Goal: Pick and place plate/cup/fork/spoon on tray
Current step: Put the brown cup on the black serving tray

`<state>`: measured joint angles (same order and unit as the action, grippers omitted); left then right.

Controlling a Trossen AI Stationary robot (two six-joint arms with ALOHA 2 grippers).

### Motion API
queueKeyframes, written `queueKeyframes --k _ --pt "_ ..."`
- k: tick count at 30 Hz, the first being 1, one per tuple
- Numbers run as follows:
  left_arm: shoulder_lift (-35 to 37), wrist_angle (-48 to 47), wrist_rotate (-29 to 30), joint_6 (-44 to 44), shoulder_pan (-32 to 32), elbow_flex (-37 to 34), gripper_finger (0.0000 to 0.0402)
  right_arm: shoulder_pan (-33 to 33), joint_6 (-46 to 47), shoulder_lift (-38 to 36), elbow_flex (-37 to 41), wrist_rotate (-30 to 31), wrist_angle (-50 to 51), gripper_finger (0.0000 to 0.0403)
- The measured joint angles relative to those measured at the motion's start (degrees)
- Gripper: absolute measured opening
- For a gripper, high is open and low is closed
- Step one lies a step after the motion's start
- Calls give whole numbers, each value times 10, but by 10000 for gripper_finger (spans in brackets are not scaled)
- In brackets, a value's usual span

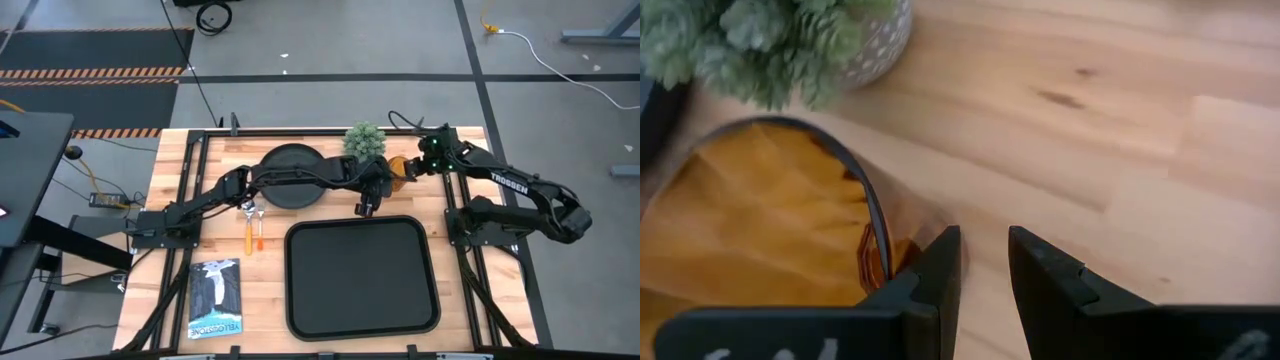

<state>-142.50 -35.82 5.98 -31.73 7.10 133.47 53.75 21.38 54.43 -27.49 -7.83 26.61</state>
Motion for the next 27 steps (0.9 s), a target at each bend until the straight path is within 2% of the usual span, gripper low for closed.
queueKeyframes --k 4,17,27 --pt "0 5 29 -30 -7 8 172 -17 1 13 0 -19 0 93" --pt "1 -5 30 -41 -8 9 172 -73 7 18 0 -45 -17 93" --pt "7 -62 30 -50 1 9 172 -102 9 18 0 -57 -17 93"
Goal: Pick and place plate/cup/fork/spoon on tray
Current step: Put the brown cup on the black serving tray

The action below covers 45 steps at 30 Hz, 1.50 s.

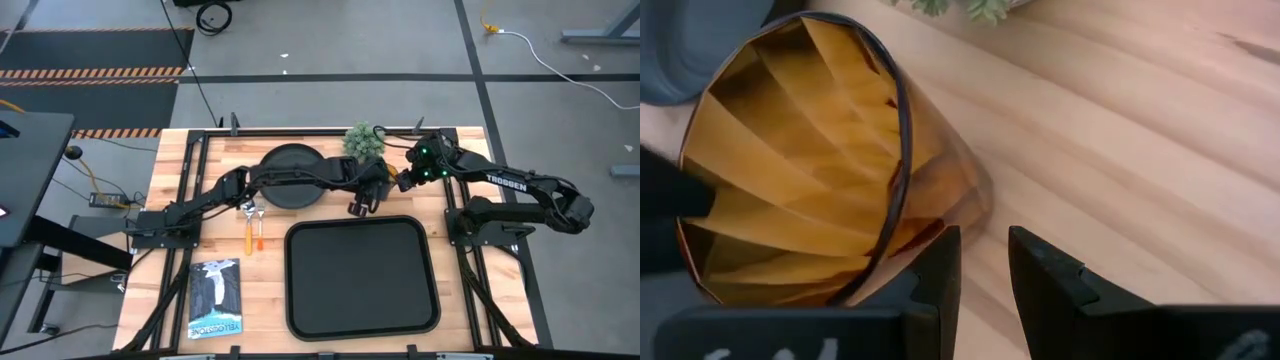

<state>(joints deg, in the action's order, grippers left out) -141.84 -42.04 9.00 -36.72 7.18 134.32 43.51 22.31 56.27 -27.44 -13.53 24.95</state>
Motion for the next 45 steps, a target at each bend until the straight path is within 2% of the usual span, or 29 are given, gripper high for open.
queueKeyframes --k 13,28,36,42,45 --pt "0 -8 0 0 5 0 160 -2 -2 0 0 17 0 93" --pt "0 -10 -7 18 5 -1 15 2 -25 0 -8 23 13 93" --pt "20 -49 -62 60 -8 -1 22 22 -52 -1 -91 82 80 93" --pt "46 -54 -208 130 -23 0 16 42 -84 -1 -136 99 95 93" --pt "54 -53 -223 154 -33 0 20 56 -98 -1 -138 96 96 93"
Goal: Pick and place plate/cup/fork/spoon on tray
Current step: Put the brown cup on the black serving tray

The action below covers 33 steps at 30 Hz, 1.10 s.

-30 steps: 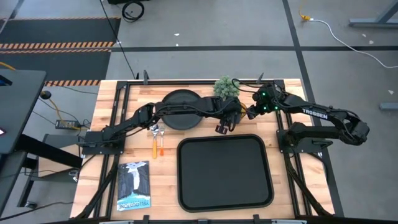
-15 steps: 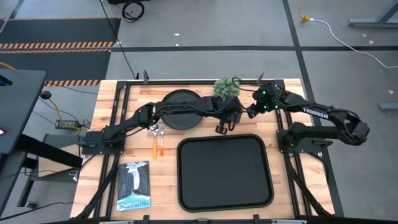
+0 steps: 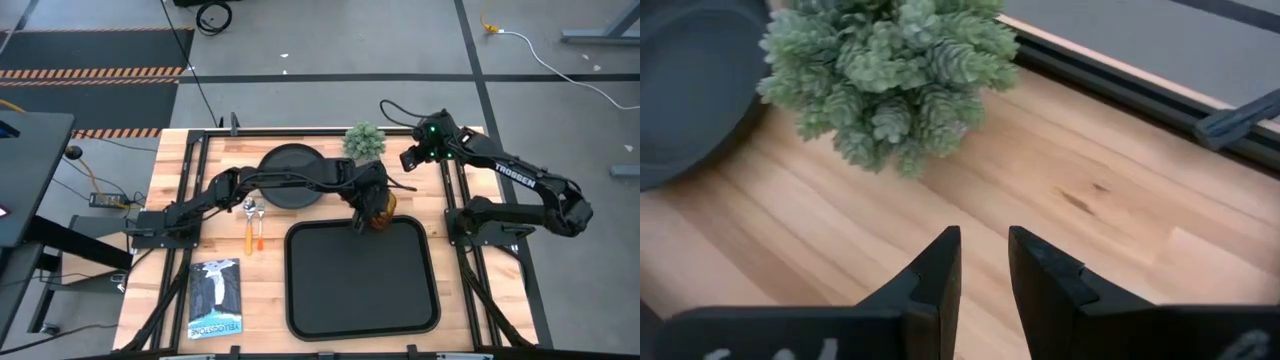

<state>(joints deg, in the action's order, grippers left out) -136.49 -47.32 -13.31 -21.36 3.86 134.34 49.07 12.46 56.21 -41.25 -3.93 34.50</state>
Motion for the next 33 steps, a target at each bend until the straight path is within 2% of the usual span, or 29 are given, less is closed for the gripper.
queueKeyframes --k 5,12,15,22,33 --pt "0 0 -46 28 -25 0 19 25 -24 0 0 -12 8 93" --pt "-3 26 -41 41 -76 -1 19 37 -39 0 0 -35 10 93" --pt "-3 31 -29 53 -87 -1 19 37 -41 0 0 -35 10 93" --pt "-5 37 38 53 -104 -19 19 36 -39 0 0 -37 10 93" --pt "-16 13 44 58 -105 -19 20 36 -36 0 0 -48 9 93"
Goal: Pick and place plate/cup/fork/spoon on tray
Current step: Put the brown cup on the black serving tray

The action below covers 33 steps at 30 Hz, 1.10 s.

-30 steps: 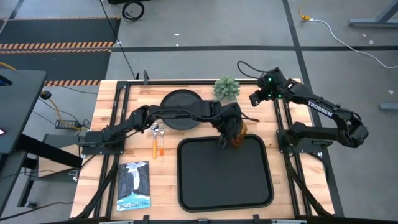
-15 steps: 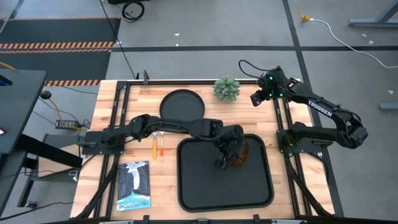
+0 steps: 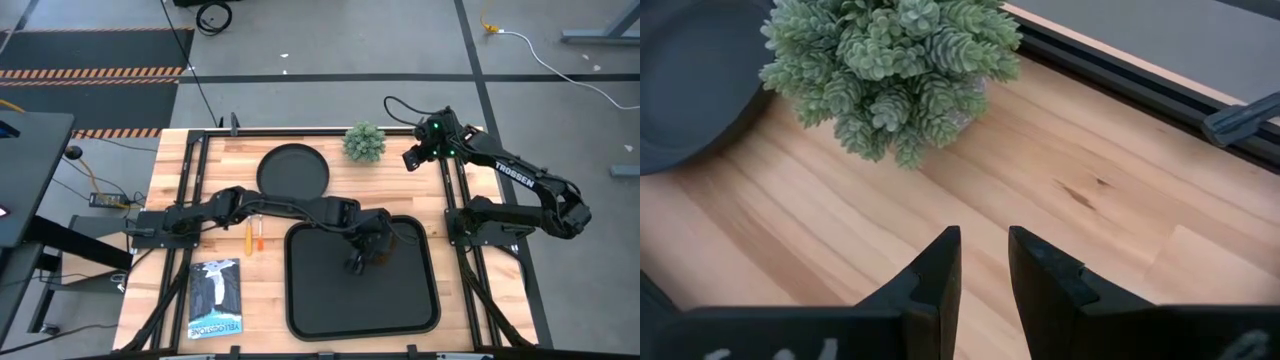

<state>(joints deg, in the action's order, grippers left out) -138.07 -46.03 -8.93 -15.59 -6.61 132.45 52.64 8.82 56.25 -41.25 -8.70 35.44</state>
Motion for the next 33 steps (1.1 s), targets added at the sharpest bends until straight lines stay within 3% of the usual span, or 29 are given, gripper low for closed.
queueKeyframes --k 14,27,33 --pt "-6 -4 14 -2 0 1 26 0 0 0 0 -2 0 93" --pt "-7 29 41 -34 -3 1 149 0 0 0 0 -2 2 93" --pt "9 26 97 -77 -20 5 179 0 0 0 0 -3 2 93"
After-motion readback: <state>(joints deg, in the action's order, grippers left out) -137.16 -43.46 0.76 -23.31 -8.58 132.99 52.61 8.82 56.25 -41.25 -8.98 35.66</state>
